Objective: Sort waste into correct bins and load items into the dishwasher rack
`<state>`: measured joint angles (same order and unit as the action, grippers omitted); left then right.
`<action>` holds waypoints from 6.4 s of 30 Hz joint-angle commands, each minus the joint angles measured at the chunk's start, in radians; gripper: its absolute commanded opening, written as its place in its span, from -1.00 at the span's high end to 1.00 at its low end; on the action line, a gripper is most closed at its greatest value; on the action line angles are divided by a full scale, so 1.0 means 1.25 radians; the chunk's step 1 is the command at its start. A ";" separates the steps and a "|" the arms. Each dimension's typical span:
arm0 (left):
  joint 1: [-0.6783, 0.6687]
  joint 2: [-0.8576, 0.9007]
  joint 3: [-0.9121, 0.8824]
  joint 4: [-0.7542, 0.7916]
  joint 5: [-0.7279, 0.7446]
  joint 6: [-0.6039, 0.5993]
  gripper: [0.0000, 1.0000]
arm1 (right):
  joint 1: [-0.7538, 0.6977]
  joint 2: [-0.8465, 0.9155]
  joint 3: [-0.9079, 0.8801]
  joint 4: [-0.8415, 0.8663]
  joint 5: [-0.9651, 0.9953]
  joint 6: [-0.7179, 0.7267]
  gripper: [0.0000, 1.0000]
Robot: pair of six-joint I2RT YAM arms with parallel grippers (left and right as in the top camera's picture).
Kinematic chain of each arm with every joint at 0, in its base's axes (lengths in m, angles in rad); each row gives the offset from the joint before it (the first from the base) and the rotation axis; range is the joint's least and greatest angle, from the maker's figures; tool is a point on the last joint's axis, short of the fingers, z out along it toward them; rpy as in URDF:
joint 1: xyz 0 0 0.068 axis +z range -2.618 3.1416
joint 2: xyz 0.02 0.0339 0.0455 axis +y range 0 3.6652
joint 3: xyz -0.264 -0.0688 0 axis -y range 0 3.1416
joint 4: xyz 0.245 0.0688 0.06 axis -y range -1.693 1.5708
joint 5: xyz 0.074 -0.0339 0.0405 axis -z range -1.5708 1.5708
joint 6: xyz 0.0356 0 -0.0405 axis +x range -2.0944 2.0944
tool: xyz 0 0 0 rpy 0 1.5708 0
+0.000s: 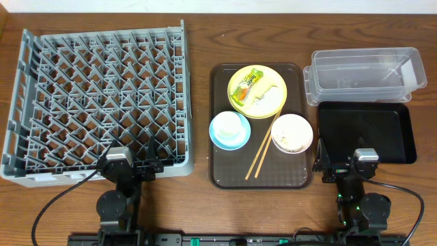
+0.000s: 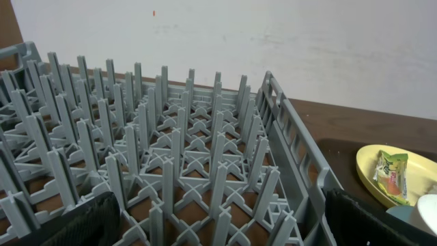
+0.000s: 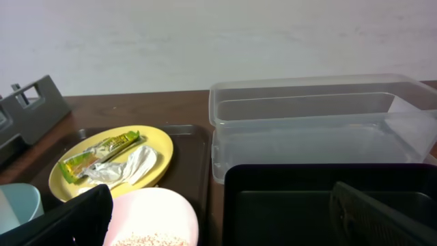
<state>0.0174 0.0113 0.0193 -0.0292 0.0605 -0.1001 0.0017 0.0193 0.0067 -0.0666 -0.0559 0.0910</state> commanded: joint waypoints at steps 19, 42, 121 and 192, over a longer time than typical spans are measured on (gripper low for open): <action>-0.002 0.002 0.000 -0.031 -0.002 0.011 -0.94 | 0.006 0.046 0.044 -0.007 0.000 0.013 -0.98; -0.002 0.600 0.618 -0.598 -0.022 0.007 -0.94 | 0.094 1.013 0.954 -0.521 -0.085 -0.170 -0.99; -0.002 0.722 0.667 -0.637 -0.019 0.008 -0.94 | 0.030 1.342 1.084 -0.320 0.086 0.285 -0.29; -0.002 0.744 0.667 -0.637 -0.019 0.008 -0.94 | 0.193 1.415 1.082 -0.255 0.031 0.270 0.98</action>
<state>0.0177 0.9409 0.8314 -0.8265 0.0452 -0.1001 0.2977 1.9099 1.3506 -0.3767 -0.0681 0.4843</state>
